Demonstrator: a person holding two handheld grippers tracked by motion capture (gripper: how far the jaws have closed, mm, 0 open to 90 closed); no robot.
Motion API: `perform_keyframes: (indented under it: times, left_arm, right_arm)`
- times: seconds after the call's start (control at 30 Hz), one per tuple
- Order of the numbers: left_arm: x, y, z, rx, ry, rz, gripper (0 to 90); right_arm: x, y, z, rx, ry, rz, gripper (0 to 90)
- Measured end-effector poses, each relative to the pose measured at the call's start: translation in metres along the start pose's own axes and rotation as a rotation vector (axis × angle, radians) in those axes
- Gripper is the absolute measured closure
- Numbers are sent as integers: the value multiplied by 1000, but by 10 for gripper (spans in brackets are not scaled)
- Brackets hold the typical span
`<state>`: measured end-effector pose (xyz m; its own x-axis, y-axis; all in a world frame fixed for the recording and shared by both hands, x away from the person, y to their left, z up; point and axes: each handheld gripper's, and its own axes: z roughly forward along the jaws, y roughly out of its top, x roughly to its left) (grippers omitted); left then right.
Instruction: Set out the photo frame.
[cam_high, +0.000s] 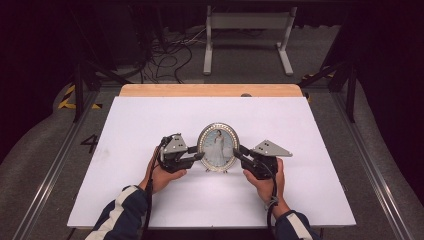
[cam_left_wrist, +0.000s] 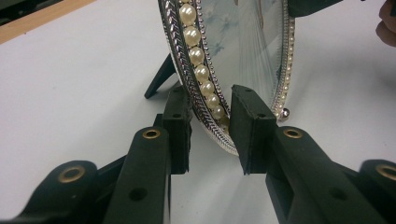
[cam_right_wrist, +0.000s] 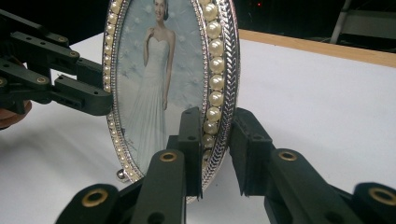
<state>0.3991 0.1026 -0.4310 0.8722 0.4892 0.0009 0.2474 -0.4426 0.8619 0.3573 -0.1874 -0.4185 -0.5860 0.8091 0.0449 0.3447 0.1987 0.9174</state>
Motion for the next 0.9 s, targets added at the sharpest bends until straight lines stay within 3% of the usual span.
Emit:
perform_keyframes:
  times: [0.53, 0.7, 0.9]
  left_arm:
    - [-8, 0, 5, -13, 53, 44, 645]
    - [-9, -1, 5, -21, 60, 45, 642]
    - [-12, -1, 8, -2, 85, 71, 598]
  right_arm:
    - [4, -6, 3, 59, -12, -82, 690]
    - [4, -7, 3, 63, -11, -79, 677]
    - [6, -7, 5, 91, -20, -115, 669]
